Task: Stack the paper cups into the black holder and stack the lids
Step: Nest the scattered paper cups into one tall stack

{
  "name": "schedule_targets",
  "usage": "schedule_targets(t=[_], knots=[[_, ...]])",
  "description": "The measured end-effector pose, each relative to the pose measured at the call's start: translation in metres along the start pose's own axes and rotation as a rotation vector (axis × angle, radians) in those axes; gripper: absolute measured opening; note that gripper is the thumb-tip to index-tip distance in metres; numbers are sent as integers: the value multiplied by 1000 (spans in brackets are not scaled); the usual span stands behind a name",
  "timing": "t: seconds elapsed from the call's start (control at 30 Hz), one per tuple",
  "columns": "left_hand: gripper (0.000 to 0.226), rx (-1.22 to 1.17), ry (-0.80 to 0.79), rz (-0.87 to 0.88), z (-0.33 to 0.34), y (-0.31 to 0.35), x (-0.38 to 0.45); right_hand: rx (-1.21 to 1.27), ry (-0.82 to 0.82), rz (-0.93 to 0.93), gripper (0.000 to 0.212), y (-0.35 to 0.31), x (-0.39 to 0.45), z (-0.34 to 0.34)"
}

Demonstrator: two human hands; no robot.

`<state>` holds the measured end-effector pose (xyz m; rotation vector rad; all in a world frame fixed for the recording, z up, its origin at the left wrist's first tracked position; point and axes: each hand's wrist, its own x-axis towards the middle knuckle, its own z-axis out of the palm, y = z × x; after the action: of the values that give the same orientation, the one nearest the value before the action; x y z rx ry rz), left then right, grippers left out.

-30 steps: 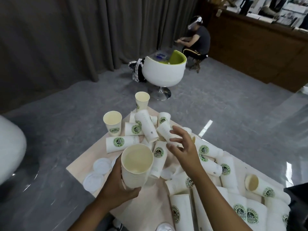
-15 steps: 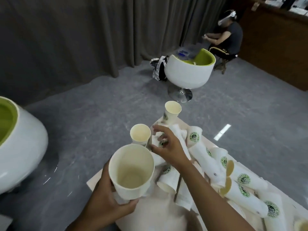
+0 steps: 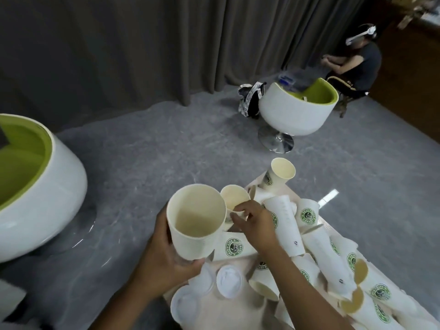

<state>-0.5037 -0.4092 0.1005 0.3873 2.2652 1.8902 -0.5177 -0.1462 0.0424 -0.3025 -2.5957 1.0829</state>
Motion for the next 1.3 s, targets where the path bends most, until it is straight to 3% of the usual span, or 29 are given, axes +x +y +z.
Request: schedule_targets(t=[0.17,0.37,0.63,0.77,0.97,1.3], knots=[[129,1,-15,28,3,1,15,107,151,-33,22,-42,5,-52],[130,-28,-53,97,19,20,20,252,317,-93,11,-121,-7,-144],[132,-17,-116,151,50,43,3,210,569,-365,7,-208,-64,-250],[133,14,-145,136,65,55,-10,142,514,-440,7,-220,-85,-273],[131,62,-183,212,94,75,-32,102,267,-384,11,-187,-99,-262],[119,35,-250,207,158,90,-77,44,222,-300,13,-98,-158,-241]])
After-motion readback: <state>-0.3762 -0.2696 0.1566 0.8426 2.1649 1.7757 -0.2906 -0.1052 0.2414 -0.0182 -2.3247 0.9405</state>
